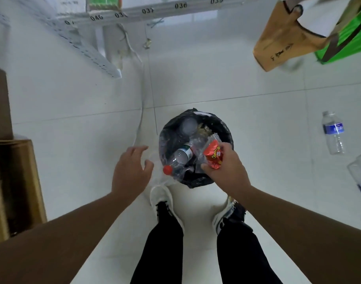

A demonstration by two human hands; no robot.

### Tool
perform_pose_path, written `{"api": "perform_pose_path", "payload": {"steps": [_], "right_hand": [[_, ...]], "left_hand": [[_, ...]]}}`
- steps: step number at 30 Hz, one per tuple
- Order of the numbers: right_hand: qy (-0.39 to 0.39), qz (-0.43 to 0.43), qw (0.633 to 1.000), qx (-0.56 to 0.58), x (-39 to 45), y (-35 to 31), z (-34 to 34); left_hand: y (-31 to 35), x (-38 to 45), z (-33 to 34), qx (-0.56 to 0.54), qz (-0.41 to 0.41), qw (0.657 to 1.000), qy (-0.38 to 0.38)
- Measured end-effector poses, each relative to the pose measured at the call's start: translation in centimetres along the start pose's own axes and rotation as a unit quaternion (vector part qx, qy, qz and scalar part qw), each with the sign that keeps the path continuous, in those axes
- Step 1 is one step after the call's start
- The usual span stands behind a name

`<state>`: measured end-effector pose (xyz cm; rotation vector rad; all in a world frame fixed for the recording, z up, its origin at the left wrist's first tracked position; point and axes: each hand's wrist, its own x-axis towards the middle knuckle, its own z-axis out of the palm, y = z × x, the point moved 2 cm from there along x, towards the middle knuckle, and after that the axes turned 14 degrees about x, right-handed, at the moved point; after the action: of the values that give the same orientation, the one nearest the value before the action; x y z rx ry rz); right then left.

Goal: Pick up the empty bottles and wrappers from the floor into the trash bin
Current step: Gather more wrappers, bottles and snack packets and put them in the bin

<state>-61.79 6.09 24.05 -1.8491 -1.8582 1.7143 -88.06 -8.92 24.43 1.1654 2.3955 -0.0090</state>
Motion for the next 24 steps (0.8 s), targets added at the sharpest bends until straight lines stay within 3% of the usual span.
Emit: {"api": "perform_pose_path", "payload": {"steps": [5,9,17,24], "right_hand": [[-0.028,-0.001,0.998,-0.057,5.7,2.6,5.1],[0.015,0.059,0.994,-0.095,7.6,4.4,6.5],[0.05,-0.056,0.986,-0.147,3.4,-0.5,3.7],[0.05,-0.114,0.982,-0.143,1.3,-0.7,1.1]], "left_hand": [[-6.5,-0.2,3.7,-0.021,-0.094,0.995,-0.019],[-7.4,-1.1,4.9,-0.055,-0.066,0.996,-0.013],[-1.8,-3.0,1.9,-0.085,0.001,0.996,0.011],[3.0,-2.5,0.8,-0.116,0.007,0.993,0.013]]}}
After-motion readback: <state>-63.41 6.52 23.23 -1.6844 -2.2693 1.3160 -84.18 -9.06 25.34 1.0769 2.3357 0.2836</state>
